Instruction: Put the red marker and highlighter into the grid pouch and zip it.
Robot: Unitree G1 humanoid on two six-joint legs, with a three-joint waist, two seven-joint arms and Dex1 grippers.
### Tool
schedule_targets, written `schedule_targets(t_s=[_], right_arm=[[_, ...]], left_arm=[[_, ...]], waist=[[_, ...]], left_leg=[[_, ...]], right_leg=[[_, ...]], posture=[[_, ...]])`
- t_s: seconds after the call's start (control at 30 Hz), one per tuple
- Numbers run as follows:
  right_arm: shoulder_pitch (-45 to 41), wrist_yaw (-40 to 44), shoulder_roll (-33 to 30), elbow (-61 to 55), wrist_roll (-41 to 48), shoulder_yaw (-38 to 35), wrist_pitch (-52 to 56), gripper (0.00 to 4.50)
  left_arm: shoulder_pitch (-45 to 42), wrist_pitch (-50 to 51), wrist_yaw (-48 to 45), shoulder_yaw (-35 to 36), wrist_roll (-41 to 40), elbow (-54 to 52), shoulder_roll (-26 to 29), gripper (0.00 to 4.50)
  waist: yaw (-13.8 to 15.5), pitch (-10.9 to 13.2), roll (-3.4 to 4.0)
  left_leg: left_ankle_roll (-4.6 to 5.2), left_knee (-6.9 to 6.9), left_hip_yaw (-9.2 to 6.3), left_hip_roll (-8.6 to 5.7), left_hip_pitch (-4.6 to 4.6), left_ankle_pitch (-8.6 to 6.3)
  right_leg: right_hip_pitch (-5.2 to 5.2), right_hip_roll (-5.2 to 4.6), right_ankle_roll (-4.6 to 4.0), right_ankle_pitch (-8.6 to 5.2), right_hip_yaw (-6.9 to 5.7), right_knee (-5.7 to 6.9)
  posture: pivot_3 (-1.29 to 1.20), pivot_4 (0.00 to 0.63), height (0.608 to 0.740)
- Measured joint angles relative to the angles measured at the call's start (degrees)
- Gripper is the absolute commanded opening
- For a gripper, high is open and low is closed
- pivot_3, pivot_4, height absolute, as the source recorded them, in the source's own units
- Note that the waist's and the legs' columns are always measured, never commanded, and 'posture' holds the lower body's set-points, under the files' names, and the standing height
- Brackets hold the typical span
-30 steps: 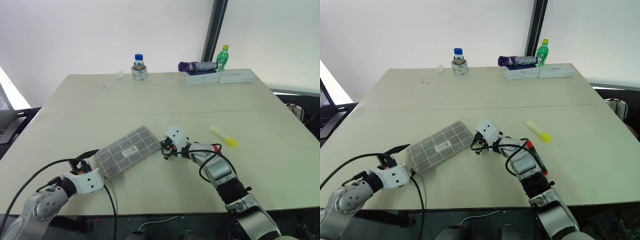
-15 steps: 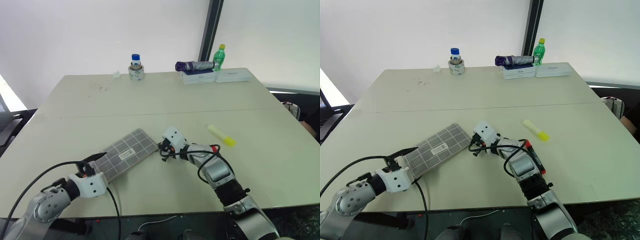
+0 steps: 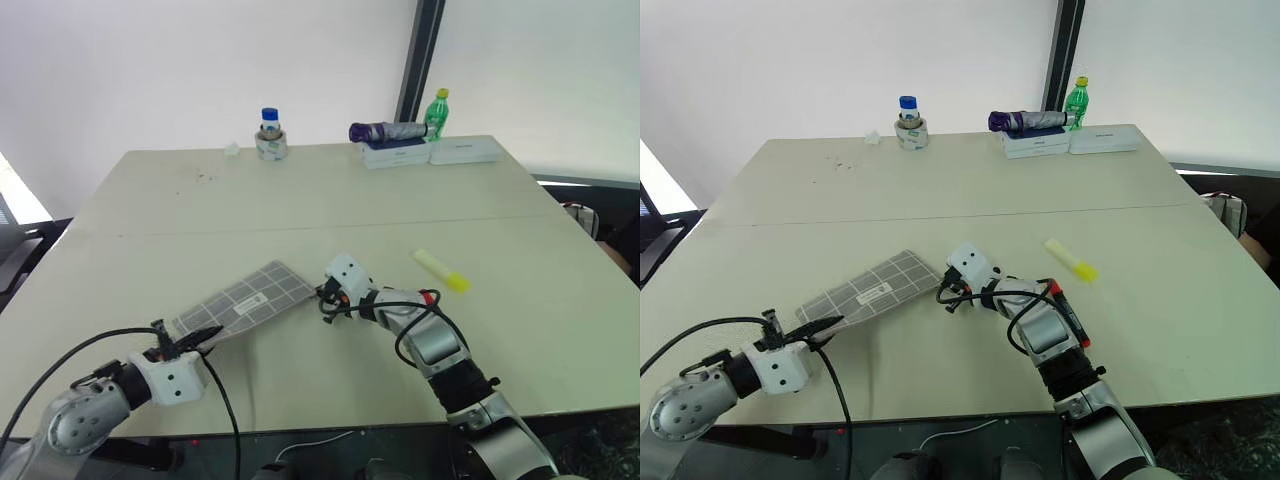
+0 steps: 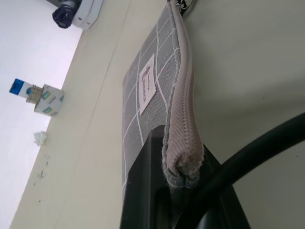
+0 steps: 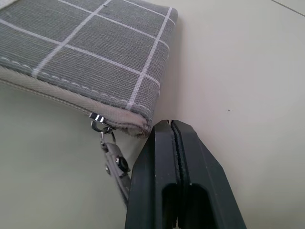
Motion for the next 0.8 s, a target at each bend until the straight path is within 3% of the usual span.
schedule_targets(t_s=[0.1, 0.27, 0.37, 0.53, 0.8], right_arm=[[0.0, -0.1, 0.1, 0.0, 0.0, 0.0, -0.1, 0.0], [-1.5, -0.2, -1.6, 0.1, 0.0, -1.0, -1.1, 0.0], [-4.2, 0.7, -3.5, -0.1, 1.7, -5.0, -1.3, 0.92], [-5.2, 2.1, -9.6, -2.8, 2.6, -8.4, -0.3, 3.48], [-3.4, 9.4, -14.2, -13.2, 9.2, -10.5, 4.2, 3.48]], left_arm=[[0.0, 1.4, -0.3, 0.0, -1.0, -1.5, -0.3, 0.04], [-3.0, 19.2, -1.0, 0.0, -13.2, -8.8, -5.7, 0.04], [-5.2, 27.5, -0.8, 0.0, -18.0, -13.8, -7.9, 0.0], [-6.7, 34.0, 1.1, 0.0, -19.6, -16.1, -11.0, 0.0], [-7.7, 36.6, 2.2, -0.7, -19.5, -17.0, -13.7, 0.0]], waist=[[0.0, 0.0, 0.0], [0.1, 0.0, -0.01], [0.0, 0.0, -0.03], [0.0, 0.0, -0.03], [0.1, 0.0, -0.04]], left_leg=[[0.0, 0.0, 0.0, 0.0, 0.0, 0.0], [0.0, 0.06, 0.0, 0.0, -0.04, 0.0], [0.0, 0.07, 0.0, 0.0, -0.05, 0.0], [-0.01, 0.07, 0.0, 0.01, -0.07, 0.01], [-0.01, 0.08, 0.0, 0.03, -0.08, 0.01]], right_leg=[[0.0, 0.0, 0.0, 0.0, 0.0, 0.0], [0.0, 0.01, 0.01, 0.01, 0.0, 0.01], [0.0, 0.03, 0.02, 0.01, 0.0, 0.01], [-0.02, 0.06, 0.02, 0.0, 0.01, -0.02], [-0.01, 0.07, 0.02, 0.0, 0.01, -0.02]], posture=[[0.0, 0.15, 0.74], [0.0, 0.15, 0.74], [0.0, 0.15, 0.74], [0.0, 0.15, 0.74], [0.0, 0.15, 0.74]])
